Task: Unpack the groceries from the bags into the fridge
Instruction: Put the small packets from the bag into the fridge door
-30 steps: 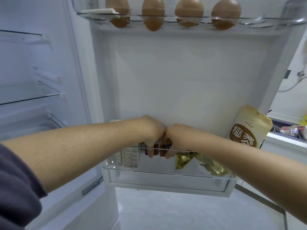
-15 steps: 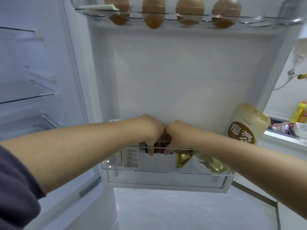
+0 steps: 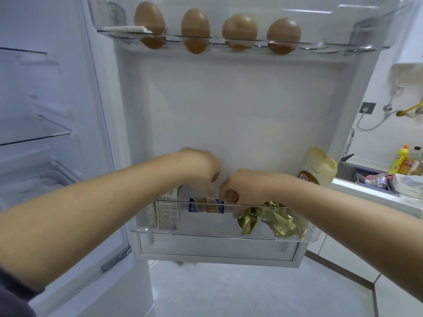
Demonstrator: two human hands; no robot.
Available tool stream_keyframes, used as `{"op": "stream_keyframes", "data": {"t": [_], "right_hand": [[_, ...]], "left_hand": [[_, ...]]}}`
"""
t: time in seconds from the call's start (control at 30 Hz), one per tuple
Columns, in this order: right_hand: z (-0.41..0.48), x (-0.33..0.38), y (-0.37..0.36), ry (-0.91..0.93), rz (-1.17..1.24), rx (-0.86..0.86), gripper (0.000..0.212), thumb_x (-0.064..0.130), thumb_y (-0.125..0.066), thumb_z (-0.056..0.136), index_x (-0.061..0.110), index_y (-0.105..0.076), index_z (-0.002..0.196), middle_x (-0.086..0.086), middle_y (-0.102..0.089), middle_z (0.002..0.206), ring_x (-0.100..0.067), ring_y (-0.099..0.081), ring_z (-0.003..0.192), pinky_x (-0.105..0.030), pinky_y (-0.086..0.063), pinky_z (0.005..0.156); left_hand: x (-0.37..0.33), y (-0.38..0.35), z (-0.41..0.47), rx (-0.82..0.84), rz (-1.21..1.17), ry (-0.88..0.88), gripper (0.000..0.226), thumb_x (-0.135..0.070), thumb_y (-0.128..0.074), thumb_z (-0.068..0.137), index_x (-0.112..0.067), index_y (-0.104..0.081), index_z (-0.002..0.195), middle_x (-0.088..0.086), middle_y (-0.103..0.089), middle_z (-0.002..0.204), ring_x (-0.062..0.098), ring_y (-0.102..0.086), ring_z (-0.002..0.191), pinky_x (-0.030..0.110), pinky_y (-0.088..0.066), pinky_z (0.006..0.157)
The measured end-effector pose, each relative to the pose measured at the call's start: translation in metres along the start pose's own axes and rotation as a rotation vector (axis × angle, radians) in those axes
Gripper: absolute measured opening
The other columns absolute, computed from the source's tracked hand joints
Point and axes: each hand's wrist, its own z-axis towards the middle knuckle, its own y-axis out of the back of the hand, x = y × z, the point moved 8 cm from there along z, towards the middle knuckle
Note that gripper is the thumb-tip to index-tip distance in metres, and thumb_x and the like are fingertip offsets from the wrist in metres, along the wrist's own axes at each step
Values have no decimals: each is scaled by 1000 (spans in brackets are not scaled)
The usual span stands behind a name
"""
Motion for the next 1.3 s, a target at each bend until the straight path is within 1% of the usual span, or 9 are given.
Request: {"op": "stream_keyframes", "data": {"t": [0.13,0.23,0.33,0.47,0.63,0.87,1.07,1.17,1.3], "right_hand": [[-7,-3,0,38,53,-75,43,27,-82,75,17,-67,114,4,-71,104,-15,-64,95,-31,-52,87],[-11,-7,3,63,109,-130,42,27,-80,77,17,-66,115,1,-70,108,-15,-65,97,-30,-51,90],[-17,-6,6,94,101,-149,33,24,-72,84,15,-67,116,0,-71,108,-16,-65,97,-28,-51,90],[-18,-2,1,86,44,-59,24,34,-68,87,18,-73,103,4,-68,94,-15,-59,86,-29,-49,83],[-17,1,-5,55,-12,45,29,39,-66,88,14,-74,100,0,-64,87,-17,-54,78,-30,-47,75],[-16,-9,-11,6,-194,203,26,45,-66,87,21,-68,94,-1,-65,97,-26,-61,98,-38,-51,91],[-15,-10,-12,-74,-260,215,42,45,-67,86,12,-68,112,-3,-63,97,-25,-60,95,-38,-51,92],[-16,-11,-14,-81,-197,221,42,45,-68,86,13,-68,112,-5,-67,101,-26,-61,96,-38,-52,93],[-19,-12,-10,-35,-64,205,35,45,-66,86,16,-75,104,-5,-70,103,-26,-64,99,-39,-52,93]], "left_hand": [[-3,11,-10,-104,-132,36,48,-52,-63,82,-26,-58,121,-6,-60,113,19,-59,101,30,-50,81],[-4,11,-15,-119,-156,88,51,-54,-63,83,-26,-56,125,-4,-58,121,20,-56,107,32,-48,84],[-3,11,-20,-116,-160,153,51,-51,-60,87,-24,-54,130,1,-54,129,22,-54,113,32,-46,87],[-3,13,-26,-131,-192,232,43,-45,-53,94,-22,-54,130,2,-53,130,22,-51,118,34,-45,92],[-1,12,-34,-154,-251,281,38,-40,-49,96,-21,-56,128,2,-52,132,22,-48,121,32,-42,94],[-6,5,-37,-111,-259,290,38,-39,-48,96,-17,-60,124,5,-53,131,24,-50,121,33,-44,97],[-5,-8,-32,-59,-229,283,38,-39,-49,94,-12,-63,116,7,-57,123,26,-54,114,35,-46,95],[-7,-9,-30,-70,-214,272,37,-38,-48,95,-13,-63,118,7,-57,126,25,-52,117,30,-38,95],[-9,-7,-27,-78,-199,250,37,-38,-47,96,-15,-60,123,5,-55,131,25,-48,121,30,-34,97]]}}
